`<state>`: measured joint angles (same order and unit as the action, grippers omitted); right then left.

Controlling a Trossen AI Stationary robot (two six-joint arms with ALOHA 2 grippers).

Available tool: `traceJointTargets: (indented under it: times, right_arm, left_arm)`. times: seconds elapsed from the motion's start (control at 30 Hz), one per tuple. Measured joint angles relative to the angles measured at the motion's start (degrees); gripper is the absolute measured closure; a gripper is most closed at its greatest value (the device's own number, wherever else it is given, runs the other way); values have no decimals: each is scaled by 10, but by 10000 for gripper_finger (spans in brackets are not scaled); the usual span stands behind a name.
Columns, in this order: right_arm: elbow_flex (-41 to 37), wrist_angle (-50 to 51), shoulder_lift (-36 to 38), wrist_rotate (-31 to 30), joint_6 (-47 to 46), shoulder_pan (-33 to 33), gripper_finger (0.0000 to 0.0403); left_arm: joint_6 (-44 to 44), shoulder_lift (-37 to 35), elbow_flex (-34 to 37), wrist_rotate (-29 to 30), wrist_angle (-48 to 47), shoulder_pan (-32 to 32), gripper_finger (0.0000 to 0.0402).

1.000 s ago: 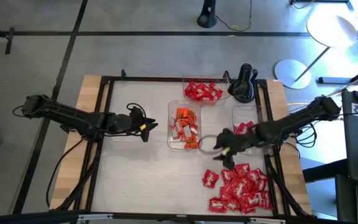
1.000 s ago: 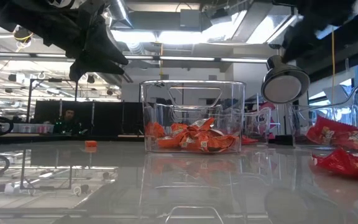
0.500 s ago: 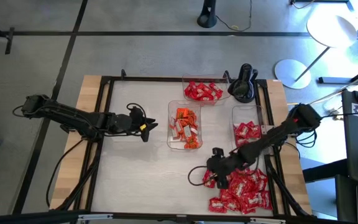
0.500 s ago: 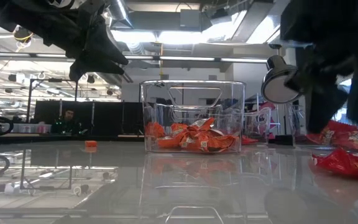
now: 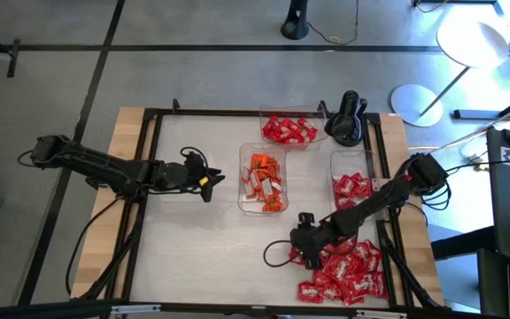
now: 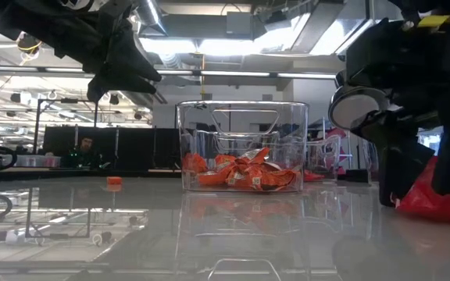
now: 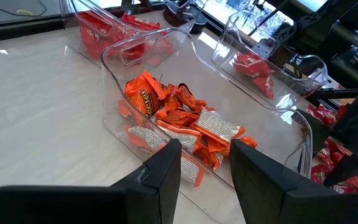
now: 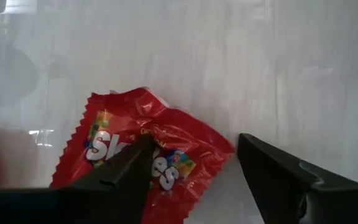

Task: Sort candy
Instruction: Put the red candy pack into the bottom right transparent bin

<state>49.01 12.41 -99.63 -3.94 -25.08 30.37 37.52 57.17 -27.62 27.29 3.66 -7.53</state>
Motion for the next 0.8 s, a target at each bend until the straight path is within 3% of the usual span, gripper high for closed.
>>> traceJointTargets:
  times: [0.13,0.43,0.63,0.8]
  right_arm:
    - [0,3,-1,2,-4,0,210]
    - [-1,12,1,10,-4,0,384]
    - [-5,63,42,4,-21,0,385]
    - [-4,134,124,-34,-23,0,400]
  left_arm:
    - [-4,0,0,0,0,0,274]
    - [-4,0,0,0,0,0,274]
    - [-4,0,0,0,0,0,274]
    - [-2,0,0,0,0,0,274]
